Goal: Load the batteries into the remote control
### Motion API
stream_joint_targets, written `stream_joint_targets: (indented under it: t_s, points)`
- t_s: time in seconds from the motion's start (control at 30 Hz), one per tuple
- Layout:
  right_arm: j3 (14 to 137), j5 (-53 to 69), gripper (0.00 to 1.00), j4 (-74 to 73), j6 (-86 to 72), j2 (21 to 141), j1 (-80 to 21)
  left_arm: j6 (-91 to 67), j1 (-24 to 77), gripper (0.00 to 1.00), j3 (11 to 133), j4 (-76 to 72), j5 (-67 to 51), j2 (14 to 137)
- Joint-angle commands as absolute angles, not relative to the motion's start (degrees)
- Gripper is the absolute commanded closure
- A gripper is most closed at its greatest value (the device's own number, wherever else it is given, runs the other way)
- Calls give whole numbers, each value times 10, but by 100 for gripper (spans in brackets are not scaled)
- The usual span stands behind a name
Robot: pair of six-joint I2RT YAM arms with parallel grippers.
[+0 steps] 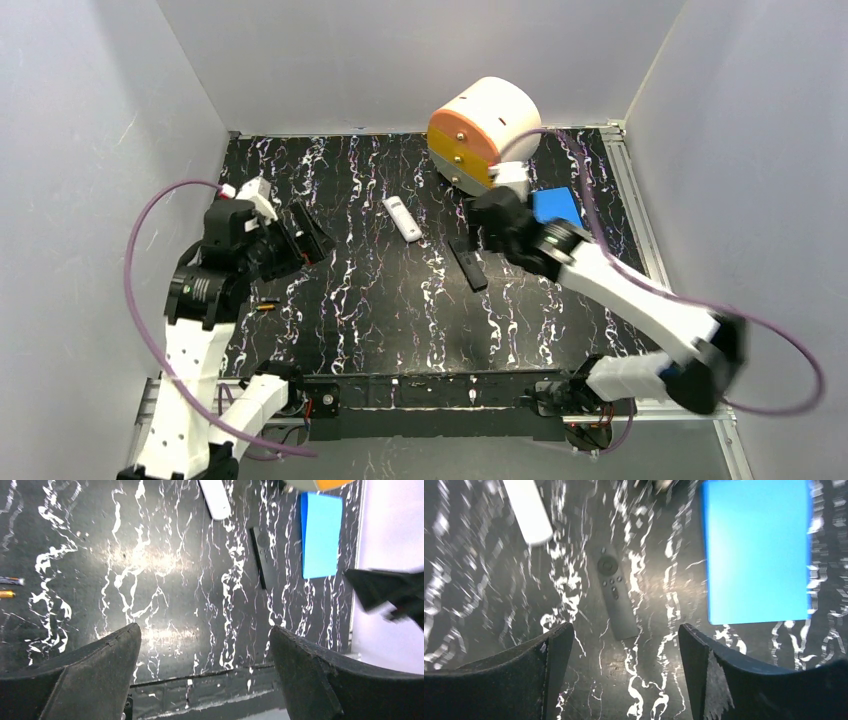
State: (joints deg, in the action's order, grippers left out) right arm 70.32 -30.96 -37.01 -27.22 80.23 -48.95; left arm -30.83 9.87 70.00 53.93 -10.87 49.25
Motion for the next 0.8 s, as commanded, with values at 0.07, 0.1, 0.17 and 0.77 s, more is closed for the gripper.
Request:
stream_joint_targets:
  t_s: [0.07,0.1,0.17,0.77]
  points:
    - [648,-487,11,-377,-267,538,-490,-327,99,2,719,529,-33,402]
    - [668,-486,8,-392,-249,518,-490,-324,99,2,726,530,-24,390]
    - [714,-502,2,-436,-229,492,-490,-311,99,1,745,540,8,373]
    - [928,-556,1,-549,-191,446,-490,-247,99,2,880,641,98,298]
